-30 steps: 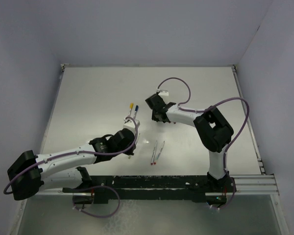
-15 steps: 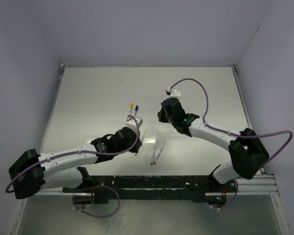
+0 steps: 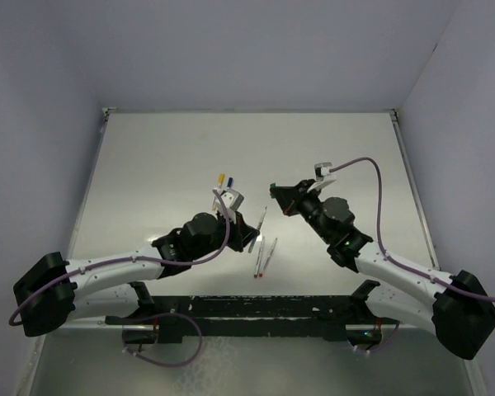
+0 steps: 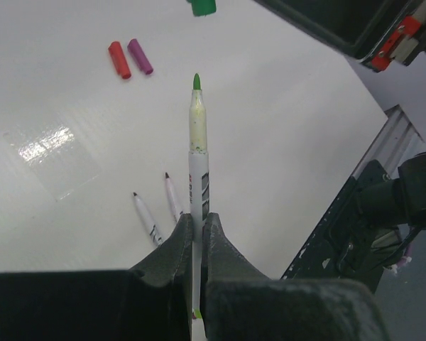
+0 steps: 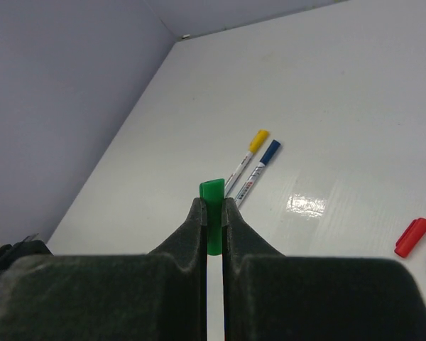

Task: Insert the pens into the pen caps

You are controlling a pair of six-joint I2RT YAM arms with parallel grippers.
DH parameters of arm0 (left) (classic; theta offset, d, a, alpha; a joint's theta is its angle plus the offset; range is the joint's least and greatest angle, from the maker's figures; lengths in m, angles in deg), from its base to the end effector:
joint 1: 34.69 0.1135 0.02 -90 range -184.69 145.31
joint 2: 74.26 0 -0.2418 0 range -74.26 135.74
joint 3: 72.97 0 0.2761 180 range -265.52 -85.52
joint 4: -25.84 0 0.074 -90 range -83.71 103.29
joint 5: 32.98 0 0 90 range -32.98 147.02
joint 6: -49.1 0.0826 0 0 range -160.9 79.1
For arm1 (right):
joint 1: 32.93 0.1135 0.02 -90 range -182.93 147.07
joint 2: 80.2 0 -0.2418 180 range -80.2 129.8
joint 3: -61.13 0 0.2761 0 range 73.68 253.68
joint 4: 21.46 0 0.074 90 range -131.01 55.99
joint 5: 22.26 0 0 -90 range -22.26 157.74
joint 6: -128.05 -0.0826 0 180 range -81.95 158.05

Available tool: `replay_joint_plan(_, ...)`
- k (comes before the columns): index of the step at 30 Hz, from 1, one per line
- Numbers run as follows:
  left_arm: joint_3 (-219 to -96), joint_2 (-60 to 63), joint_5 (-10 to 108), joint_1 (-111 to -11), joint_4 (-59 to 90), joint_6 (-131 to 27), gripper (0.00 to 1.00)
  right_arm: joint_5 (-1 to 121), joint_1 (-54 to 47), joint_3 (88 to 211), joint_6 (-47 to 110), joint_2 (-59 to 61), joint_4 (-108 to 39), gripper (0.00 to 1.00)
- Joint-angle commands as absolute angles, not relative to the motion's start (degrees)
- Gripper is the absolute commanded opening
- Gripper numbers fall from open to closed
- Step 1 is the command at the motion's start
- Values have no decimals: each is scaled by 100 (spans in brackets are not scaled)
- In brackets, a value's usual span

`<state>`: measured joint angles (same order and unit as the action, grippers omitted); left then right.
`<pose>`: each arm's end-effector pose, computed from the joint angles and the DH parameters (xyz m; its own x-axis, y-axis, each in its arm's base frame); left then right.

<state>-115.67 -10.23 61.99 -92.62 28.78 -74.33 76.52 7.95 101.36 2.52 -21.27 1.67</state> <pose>0.1758 -0.2670 0.1811 -0.5808 -0.1067 -0.8070 0.5758 0.6469 -0.5000 0.2441 0.1946 0.2441 -0.2615 0.5333 -0.8045 -0.4667 0.6598 0.5890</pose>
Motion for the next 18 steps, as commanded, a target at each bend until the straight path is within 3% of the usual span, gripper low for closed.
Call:
replay_joint_plan(1, -11391, -1131, 5933, -9281, 4091, -7491, 0, 7461, 828, 9816, 127, -2323, 1605, 0)
replay_joint_plan(18, -11107, -1031, 5984, -9287, 4994, -7738, 0, 7188, 820, 9278, -408, -1963, 3441, 0)
